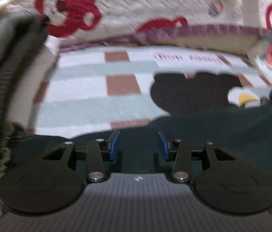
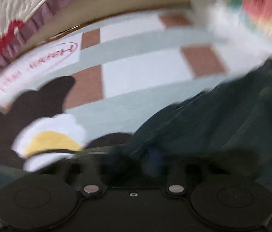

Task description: Fold clothes

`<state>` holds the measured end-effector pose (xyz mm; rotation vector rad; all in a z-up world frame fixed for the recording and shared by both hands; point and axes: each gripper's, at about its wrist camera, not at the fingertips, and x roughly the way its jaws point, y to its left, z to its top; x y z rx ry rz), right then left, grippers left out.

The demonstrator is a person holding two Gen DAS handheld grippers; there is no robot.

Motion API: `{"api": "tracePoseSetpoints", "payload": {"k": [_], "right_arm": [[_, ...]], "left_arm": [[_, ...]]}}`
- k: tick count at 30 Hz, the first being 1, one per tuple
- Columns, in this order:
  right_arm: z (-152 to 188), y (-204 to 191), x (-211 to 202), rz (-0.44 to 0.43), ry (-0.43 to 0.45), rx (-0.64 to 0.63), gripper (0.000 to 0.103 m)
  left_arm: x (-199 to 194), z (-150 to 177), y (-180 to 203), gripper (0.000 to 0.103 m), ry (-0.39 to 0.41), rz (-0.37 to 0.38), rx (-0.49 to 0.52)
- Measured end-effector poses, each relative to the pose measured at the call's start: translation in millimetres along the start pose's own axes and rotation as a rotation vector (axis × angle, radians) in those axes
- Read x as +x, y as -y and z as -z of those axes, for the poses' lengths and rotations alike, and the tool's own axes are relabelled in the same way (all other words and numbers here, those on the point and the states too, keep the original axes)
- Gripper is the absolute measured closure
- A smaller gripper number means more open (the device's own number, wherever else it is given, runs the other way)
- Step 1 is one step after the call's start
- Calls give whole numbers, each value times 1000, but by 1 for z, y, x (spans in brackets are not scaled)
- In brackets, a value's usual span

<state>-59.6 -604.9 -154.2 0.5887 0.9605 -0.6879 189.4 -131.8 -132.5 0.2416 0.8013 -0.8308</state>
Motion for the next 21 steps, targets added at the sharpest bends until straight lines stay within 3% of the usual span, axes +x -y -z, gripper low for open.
{"api": "tracePoseSetpoints", "payload": {"k": [3,5,7,11,13,18,21], "right_arm": [[4,28,-39,-144,195,137,93],[6,44,-64,-239,322,221,95],[14,53,-80,-291,390,243,95],[25,55,-60,-221,313,169,96],[26,55,-55,-217,314,179,96],[16,51,-59,-201,317,184,96],[12,42,-57,-166,306,185,88]], "left_arm": [[-8,12,2,60,-46,69,1],[-17,18,5,52,-49,83,21],[-25,23,8,51,-51,79,45],[-32,29,13,45,-55,29,94],[-30,27,13,45,-55,-15,109],[-36,24,-15,41,7,-142,-1],[-39,26,-37,41,-14,-215,-74]]}}
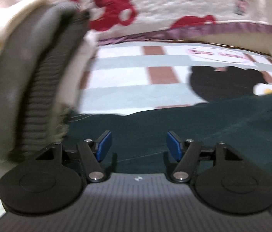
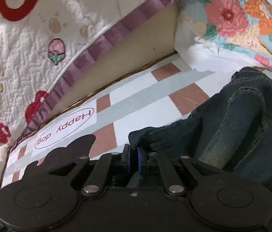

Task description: Fold clothes

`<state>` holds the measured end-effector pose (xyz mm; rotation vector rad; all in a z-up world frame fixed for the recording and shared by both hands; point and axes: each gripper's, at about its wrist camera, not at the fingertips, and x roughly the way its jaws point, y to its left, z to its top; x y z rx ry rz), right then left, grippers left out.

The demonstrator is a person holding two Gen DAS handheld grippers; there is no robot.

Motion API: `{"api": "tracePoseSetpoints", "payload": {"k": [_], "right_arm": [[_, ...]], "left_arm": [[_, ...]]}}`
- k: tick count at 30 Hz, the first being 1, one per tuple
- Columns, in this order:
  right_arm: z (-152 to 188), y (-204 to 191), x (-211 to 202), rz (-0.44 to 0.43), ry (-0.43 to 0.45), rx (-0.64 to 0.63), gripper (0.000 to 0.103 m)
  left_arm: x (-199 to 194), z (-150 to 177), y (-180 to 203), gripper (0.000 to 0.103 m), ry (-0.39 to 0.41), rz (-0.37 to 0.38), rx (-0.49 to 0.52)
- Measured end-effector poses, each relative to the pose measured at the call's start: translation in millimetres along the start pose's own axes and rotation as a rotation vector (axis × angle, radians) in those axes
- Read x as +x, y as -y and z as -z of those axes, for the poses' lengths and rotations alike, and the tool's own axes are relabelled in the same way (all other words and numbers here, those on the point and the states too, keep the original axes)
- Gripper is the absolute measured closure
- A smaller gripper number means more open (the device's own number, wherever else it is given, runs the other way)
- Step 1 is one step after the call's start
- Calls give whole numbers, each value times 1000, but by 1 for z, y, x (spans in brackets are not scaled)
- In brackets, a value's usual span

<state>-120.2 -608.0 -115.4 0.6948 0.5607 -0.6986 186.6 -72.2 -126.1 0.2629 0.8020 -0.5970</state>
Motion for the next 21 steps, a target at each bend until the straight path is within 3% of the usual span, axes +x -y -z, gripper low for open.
{"api": "tracePoseSetpoints", "payload": {"k": [4,7,8,9,11,16,18,21], "right_arm": [[7,-42,-2,86,24,-240,84],[14,-67,-3,88,27,-389,83],[14,-69,-4,69,27,-404,83],[14,-72,-5,49,26,-419,83],[14,-78,-4,21,26,-451,83],[26,-102,0,-67,-22,-563,83],[36,-117,0,-122,-47,-632,83],[51,-135,5,-186,-87,-685,83]], "left_arm": [[-20,9,-28,41,-47,-93,-71],[-32,28,-55,45,-70,-60,-180],[-33,34,-64,55,-86,-31,-217],[-34,41,-73,75,-103,-3,-255],[-33,49,-85,84,-123,34,-313],[-34,45,-84,78,-56,-25,-276],[-33,40,-78,69,-25,-50,-232],[-30,36,-57,54,-4,-150,-78]]}}
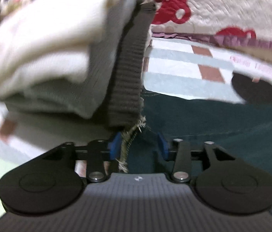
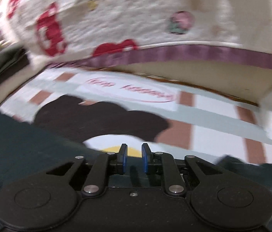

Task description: Fold clothes

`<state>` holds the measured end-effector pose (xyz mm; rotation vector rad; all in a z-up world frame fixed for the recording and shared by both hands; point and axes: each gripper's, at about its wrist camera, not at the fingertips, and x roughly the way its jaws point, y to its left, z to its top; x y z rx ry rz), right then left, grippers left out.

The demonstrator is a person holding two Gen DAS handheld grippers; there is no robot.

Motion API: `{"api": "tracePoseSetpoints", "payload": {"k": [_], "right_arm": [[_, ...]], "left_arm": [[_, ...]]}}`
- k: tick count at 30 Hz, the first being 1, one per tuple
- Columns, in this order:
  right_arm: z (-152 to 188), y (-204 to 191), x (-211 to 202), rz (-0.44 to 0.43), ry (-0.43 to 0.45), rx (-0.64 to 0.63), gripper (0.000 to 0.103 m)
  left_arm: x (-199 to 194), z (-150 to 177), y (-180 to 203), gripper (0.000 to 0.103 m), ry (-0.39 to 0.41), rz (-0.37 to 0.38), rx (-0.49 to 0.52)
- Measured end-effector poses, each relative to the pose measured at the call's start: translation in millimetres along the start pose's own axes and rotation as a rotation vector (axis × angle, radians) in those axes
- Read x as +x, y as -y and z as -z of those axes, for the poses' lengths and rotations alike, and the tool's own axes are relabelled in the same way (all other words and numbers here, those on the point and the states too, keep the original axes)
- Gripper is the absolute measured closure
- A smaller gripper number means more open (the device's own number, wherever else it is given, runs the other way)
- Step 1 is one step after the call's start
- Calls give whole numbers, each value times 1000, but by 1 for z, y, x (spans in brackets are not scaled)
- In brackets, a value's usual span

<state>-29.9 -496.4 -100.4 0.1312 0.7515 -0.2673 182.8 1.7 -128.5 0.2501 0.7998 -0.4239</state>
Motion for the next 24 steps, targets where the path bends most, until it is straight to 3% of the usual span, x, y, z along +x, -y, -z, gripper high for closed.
{"api": "tracePoseSetpoints", "payload": {"k": [3,7,9,12,15,18,21,24], "right_arm": [[2,-19,11,-54,-24,-38,83],[5,-33,19,-84,-44,-54,83],[6,-37,22,-87,-51,-56,82],[9,-40,27,-86,-67,-59,82],[12,-42,30,-84,-82,-64,82],[15,-44,31,-81,-93,-81,80],[16,-47,32,-79,-103,-91,79],[8,-55,34,-128,-122,-78,79]], "left_arm": [[9,0,13,49,-37,-38,82],[20,0,9,55,-80,-2,26],[27,-3,0,91,-99,32,-51],[29,-4,-6,98,-91,58,-100],[26,-4,-5,98,-61,71,-105],[22,-5,9,96,-25,34,-16],[18,-6,20,98,-1,104,25],[16,-7,26,99,9,234,-15]]}}
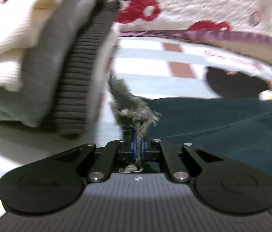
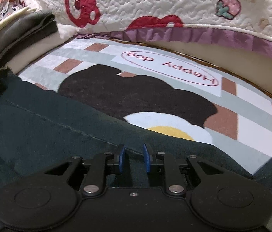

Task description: Fold clothes

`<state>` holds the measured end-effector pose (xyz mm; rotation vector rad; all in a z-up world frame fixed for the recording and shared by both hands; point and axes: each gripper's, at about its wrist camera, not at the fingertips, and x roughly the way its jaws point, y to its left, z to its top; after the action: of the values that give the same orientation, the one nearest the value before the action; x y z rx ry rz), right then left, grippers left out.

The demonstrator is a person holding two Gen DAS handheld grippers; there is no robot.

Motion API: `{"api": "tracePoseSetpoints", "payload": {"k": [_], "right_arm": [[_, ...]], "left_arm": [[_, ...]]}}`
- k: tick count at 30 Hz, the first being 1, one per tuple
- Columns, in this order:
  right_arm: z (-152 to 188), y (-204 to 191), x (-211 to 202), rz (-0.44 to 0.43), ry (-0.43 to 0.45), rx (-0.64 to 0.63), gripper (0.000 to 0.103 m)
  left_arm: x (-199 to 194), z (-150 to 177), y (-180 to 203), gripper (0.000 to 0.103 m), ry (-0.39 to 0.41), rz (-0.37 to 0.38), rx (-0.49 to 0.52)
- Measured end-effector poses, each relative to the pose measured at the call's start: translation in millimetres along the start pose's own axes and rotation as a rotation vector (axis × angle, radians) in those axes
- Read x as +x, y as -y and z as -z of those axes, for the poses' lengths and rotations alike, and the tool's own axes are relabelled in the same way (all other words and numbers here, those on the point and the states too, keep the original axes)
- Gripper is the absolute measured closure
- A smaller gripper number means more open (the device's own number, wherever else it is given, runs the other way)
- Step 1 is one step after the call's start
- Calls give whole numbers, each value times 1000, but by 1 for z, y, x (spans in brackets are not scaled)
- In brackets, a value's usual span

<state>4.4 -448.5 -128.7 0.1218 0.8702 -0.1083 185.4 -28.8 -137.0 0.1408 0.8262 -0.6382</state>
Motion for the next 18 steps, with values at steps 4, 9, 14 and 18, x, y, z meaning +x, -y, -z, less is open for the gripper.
{"api": "tracePoseSetpoints", "payload": {"k": [4,9,14,18], "right_arm": [[-25,-23,5,-199,-3,90,76],[-52,-83,39,-545,-53,237,76],[-63,-129,93,-699,-135,401,76],[-70,-146,129,-762,-164,602,75]], "left_arm": [[-4,-3,18,99,17,148,-37],[6,1,44,99,-20,108,32],[4,4,42,99,-14,121,22],[-2,7,39,99,-1,124,17]]}}
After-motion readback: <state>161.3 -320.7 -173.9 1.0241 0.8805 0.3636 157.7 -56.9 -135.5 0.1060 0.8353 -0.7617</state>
